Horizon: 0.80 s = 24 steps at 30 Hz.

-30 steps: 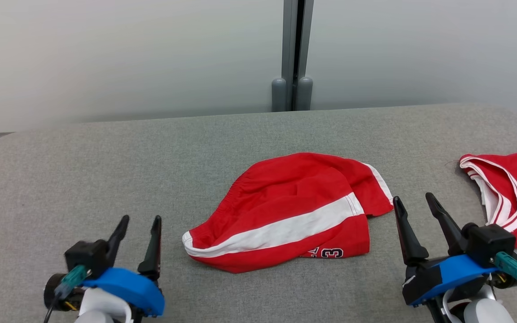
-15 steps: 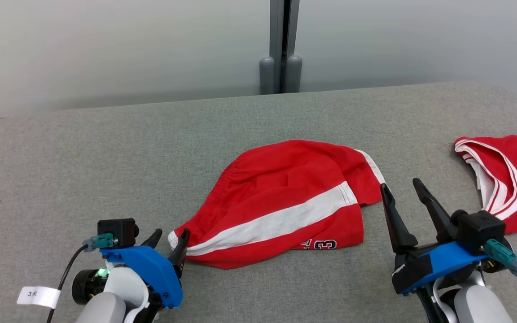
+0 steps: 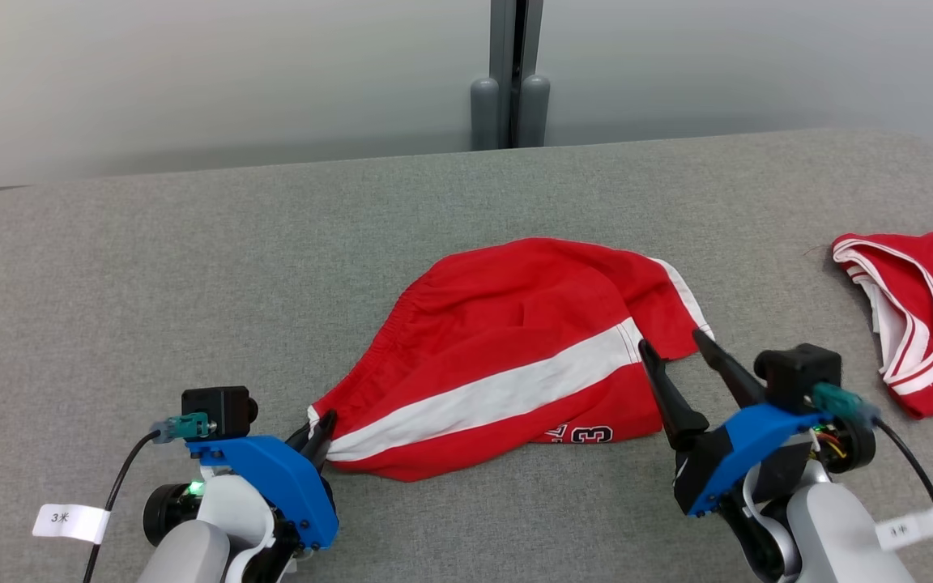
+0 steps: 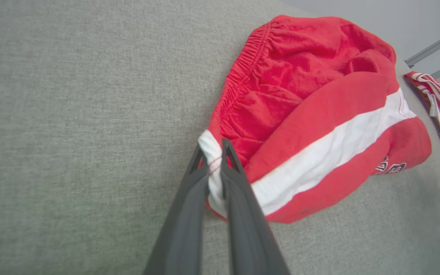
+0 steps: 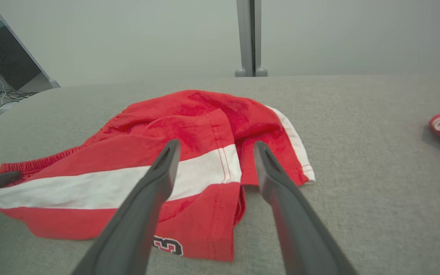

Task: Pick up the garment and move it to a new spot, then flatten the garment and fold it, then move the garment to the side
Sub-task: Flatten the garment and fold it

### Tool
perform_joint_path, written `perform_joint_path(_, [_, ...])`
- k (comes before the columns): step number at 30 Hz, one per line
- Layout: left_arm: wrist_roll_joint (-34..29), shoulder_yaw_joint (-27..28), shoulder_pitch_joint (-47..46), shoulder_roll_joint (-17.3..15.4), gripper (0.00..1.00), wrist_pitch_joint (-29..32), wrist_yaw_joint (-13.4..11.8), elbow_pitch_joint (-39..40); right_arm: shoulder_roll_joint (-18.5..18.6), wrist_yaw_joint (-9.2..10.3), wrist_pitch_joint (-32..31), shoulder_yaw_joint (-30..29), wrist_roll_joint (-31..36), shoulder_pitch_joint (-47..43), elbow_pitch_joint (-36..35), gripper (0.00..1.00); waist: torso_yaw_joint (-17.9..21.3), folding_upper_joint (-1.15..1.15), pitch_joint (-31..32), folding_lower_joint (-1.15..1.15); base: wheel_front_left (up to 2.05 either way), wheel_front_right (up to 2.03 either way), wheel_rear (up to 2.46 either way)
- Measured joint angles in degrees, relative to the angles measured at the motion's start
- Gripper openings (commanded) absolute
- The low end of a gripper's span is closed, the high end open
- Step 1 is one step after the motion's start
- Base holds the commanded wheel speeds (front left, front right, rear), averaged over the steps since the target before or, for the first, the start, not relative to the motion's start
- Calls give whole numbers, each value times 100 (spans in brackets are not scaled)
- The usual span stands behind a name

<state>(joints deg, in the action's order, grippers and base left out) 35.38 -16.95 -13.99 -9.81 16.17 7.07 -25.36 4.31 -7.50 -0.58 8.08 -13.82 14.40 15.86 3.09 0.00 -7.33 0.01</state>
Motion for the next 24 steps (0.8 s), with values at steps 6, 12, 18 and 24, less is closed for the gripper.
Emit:
perform_joint_path(6, [45, -15, -1, 4, 0, -125, 1, 5, -42, 1, -1345, -71, -221, 582, 753, 100, -43, 0, -111, -1, 0, 0, 0])
perform_joint_path(12, [44, -80, -1, 60, 0, -280, 2, 30, -97, 1, -1995, -343, -200, 1185, 1359, 100, -159, 0, -231, 0, 0, 0, 0])
perform_joint_path(18, [44, -178, -46, 52, 0, -353, 3, 2, -134, 1, -2316, -322, -298, 1611, 1863, 100, -230, 0, -331, -1, 0, 0, 0])
perform_joint_path(24, [52, -235, -108, -7, 0, -413, 4, -13, -137, 1, -2461, 10, -675, 1803, 2157, 100, -229, 0, -385, 0, 0, 0, 0])
